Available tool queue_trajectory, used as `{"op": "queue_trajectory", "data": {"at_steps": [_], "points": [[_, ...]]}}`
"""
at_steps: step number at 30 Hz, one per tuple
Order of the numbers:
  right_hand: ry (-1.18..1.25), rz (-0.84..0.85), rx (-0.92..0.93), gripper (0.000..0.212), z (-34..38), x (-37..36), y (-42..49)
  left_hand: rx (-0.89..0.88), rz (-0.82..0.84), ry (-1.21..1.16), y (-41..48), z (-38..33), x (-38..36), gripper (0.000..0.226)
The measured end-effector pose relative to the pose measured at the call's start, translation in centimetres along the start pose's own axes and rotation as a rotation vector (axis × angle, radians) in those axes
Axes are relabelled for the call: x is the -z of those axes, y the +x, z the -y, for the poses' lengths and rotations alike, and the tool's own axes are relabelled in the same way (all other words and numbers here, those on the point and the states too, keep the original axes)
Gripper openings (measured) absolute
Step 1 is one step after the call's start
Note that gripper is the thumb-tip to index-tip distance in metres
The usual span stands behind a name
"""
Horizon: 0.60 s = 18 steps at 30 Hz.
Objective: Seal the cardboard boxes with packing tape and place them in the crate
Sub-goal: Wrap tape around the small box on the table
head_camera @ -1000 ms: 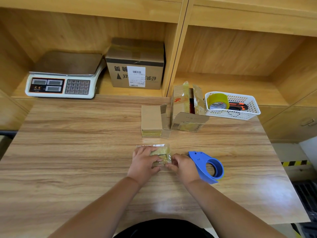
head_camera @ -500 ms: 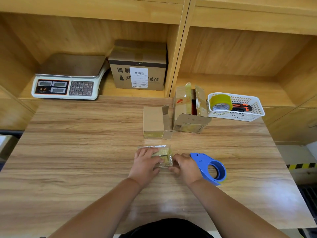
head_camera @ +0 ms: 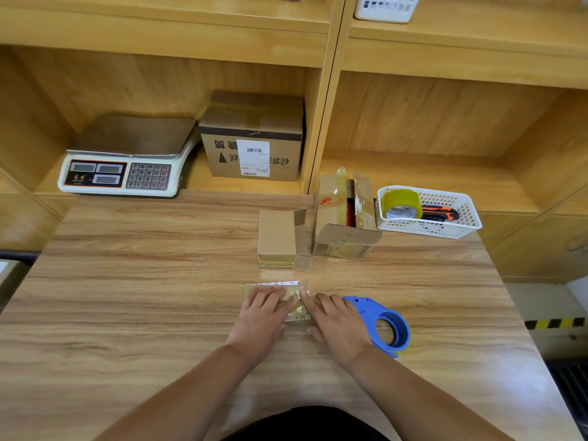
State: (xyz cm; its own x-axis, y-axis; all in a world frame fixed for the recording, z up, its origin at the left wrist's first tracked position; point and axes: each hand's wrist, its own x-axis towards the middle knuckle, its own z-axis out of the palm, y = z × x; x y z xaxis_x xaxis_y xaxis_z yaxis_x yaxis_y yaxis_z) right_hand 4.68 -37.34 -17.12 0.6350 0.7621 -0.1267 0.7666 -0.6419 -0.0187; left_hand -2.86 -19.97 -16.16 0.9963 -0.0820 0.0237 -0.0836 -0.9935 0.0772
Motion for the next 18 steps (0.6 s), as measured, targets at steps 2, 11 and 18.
{"op": "queue_trajectory", "data": {"at_steps": [2, 11, 18], "points": [[-0.051, 0.038, -0.015, 0.078, 0.1, -0.4, -0.2, 0.004, -0.006, -0.003, 0.0, -0.1, 0.1, 0.075], [-0.111, -0.175, -0.062, 0.09, -1.0, 0.7, -2.1, 0.009, 0.002, -0.018, 0.0, -0.1, 0.5, 0.073], [-0.102, -0.21, -0.249, 0.052, -5.8, -0.1, -5.7, 0.005, -0.004, -0.01, 0.0, -0.2, 0.3, 0.081]]}}
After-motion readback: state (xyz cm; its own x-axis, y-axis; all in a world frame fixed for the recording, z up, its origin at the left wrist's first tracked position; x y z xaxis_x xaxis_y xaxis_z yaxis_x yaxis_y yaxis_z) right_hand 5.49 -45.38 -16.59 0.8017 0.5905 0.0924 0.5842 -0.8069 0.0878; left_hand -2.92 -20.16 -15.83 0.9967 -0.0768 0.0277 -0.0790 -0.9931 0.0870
